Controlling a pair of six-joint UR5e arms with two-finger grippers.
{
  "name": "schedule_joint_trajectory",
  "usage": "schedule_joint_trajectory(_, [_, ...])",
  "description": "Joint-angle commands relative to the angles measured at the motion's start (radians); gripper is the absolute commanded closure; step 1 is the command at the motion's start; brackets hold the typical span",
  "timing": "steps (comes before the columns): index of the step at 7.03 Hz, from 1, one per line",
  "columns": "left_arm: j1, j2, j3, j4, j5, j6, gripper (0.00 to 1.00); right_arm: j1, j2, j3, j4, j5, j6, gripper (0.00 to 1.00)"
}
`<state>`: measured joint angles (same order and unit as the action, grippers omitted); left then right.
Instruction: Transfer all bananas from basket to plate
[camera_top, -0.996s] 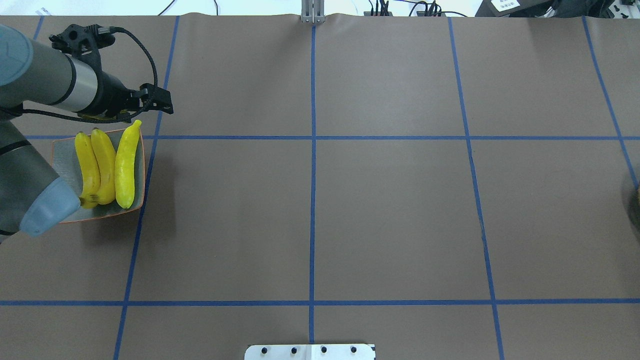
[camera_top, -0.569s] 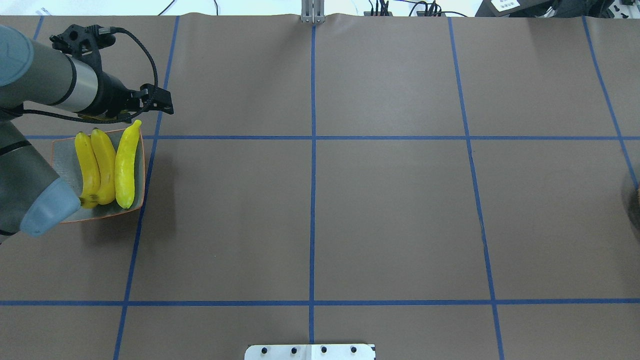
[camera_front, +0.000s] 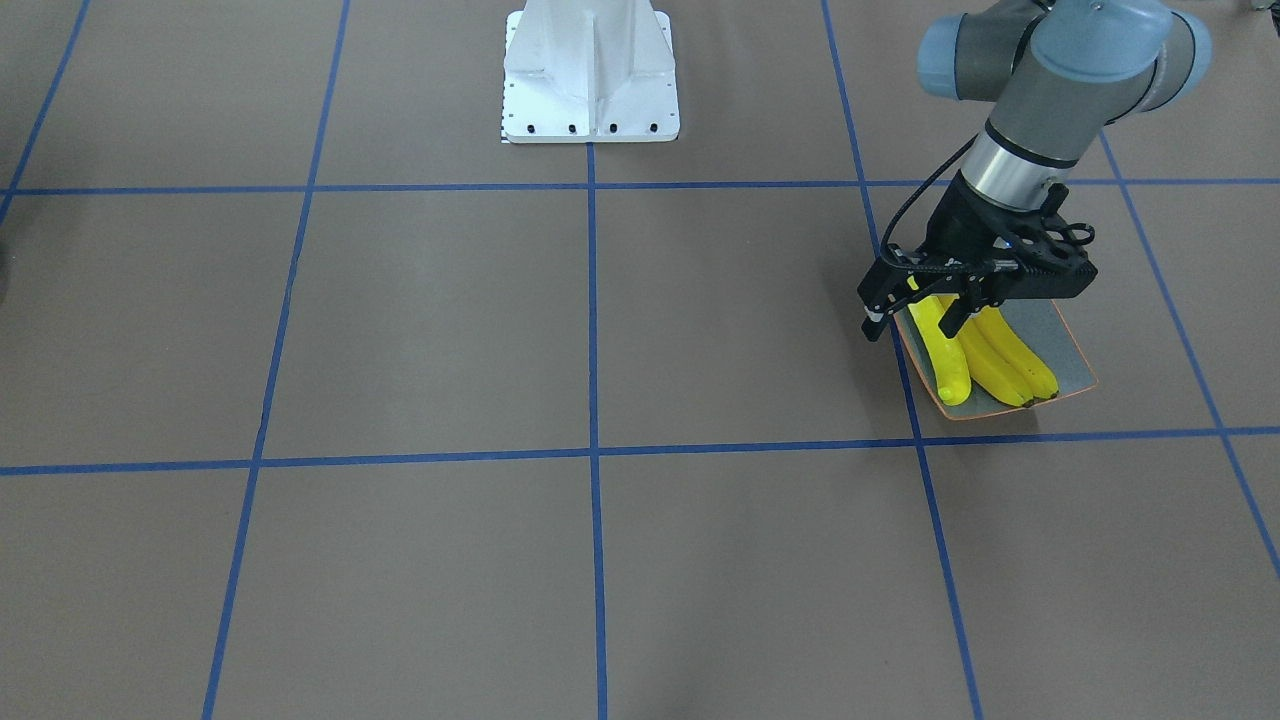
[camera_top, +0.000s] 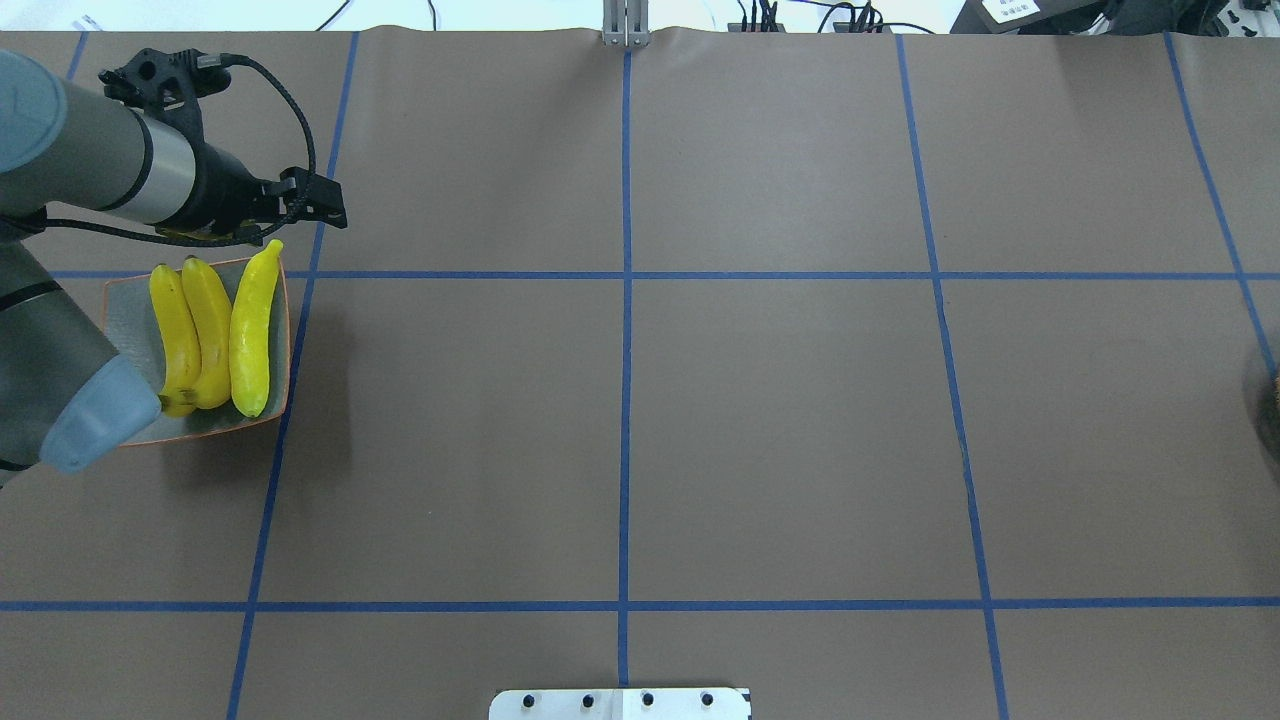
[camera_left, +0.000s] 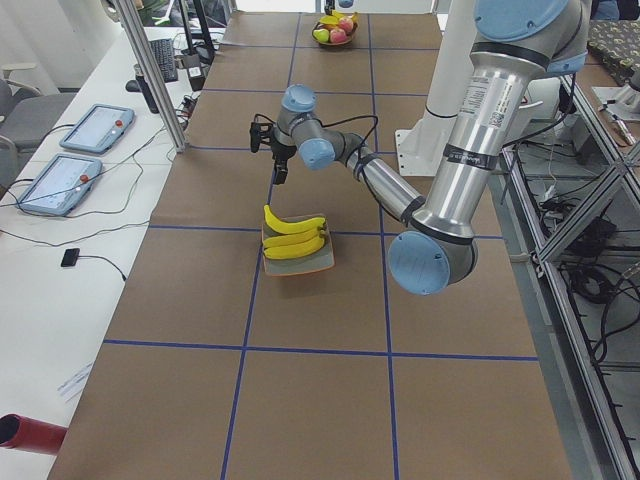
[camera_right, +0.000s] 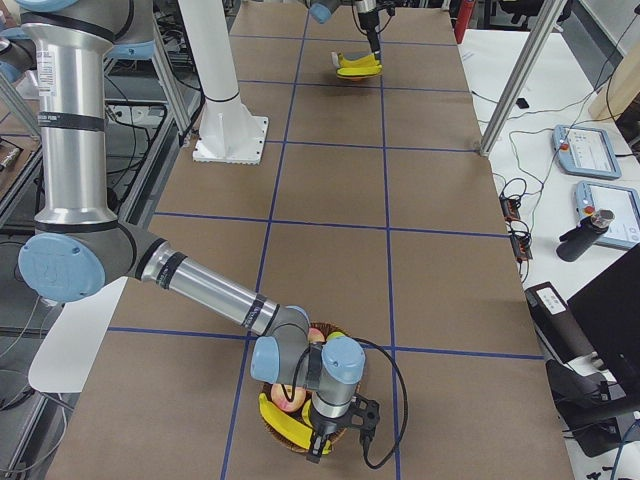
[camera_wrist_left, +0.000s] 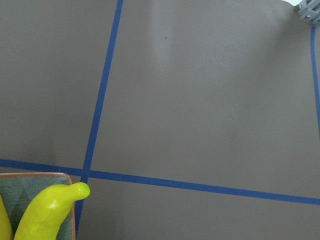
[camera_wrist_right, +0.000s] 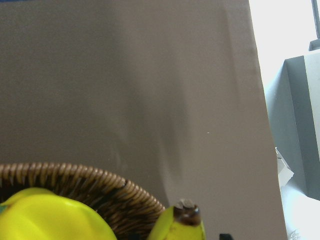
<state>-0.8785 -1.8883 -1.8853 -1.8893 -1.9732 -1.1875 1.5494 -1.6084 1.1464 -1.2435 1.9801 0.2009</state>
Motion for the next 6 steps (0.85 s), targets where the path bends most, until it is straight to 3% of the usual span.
schedule_joint_trajectory(1, [0.000, 0.000, 0.000, -0.001, 0.001, 0.000, 0.00, 0.000, -0.002, -0.001, -0.001, 0.008, 0.000, 0.38])
schedule_joint_trajectory(3, [0.000, 0.000, -0.002, 0.001, 0.001, 0.002, 0.00, -0.002, -0.008, -0.001, -0.001, 0.013, 0.000, 0.42])
schedule_joint_trajectory(4, [0.000, -0.002, -0.003, 0.001, 0.001, 0.002, 0.00, -0.002, -0.008, -0.001, -0.001, 0.020, 0.000, 0.52])
schedule_joint_trajectory(6, [0.000, -0.002, -0.003, -0.001, -0.001, 0.002, 0.00, -0.003, -0.008, 0.004, -0.001, 0.023, -0.003, 0.97])
